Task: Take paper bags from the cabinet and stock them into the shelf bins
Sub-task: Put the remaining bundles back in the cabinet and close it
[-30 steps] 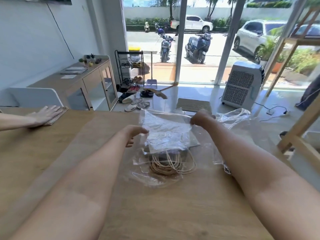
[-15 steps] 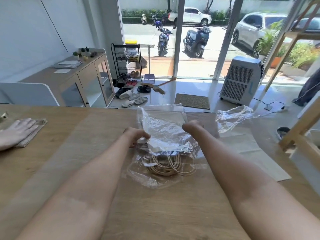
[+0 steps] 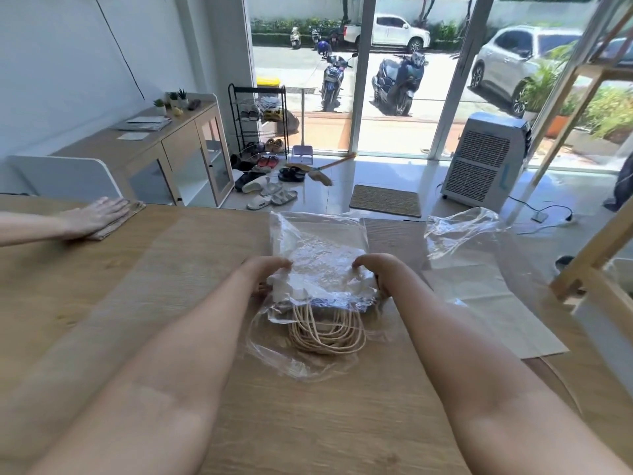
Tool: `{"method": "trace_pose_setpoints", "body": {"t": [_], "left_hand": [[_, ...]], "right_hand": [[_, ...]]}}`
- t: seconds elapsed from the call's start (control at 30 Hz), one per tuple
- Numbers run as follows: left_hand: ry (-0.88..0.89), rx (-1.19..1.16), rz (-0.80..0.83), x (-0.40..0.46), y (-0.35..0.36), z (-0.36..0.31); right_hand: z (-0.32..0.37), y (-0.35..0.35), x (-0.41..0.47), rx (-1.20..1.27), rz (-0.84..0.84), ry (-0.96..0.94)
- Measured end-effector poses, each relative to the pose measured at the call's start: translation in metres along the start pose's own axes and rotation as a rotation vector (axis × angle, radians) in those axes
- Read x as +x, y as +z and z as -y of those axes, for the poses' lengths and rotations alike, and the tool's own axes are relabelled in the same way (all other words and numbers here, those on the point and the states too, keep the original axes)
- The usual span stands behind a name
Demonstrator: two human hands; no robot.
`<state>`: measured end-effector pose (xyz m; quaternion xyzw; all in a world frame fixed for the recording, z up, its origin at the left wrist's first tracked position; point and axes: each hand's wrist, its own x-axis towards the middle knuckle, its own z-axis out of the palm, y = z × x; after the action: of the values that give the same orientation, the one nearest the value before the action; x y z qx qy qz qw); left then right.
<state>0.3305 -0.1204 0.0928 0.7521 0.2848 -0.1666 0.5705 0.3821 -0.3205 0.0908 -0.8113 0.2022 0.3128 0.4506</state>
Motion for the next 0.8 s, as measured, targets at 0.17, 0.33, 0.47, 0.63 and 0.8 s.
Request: {"method": "trace_pose_setpoints", "body": {"t": [0.17, 0.33, 0.47, 0.63, 0.8], "left_hand": [[-0.057, -0.014, 0.039, -0.012, -0.015, 0.012], [-0.012, -0.052, 0.089, -0.064, -0.024, 0.014], [0.024, -0.099, 0.119, -0.109, -0.036, 0.032], [0.108, -0.069, 0.176, -0.190, -0.052, 0.089], [0.140, -0.038, 0.289, -0.259, -0.064, 0.149]], "right_hand": [[-0.012, -0.001, -0.007, 0.053, -0.029, 0.012], [-0.023, 0.013, -0.043, 0.173, -0.054, -0.033], [-0.044, 0.026, -0.081, 0.181, -0.109, -0.081], [-0.092, 0.056, -0.164, 0.123, -0.173, -0.201], [-0.160, 0.086, -0.255, 0.114, -0.214, -0.165]]}}
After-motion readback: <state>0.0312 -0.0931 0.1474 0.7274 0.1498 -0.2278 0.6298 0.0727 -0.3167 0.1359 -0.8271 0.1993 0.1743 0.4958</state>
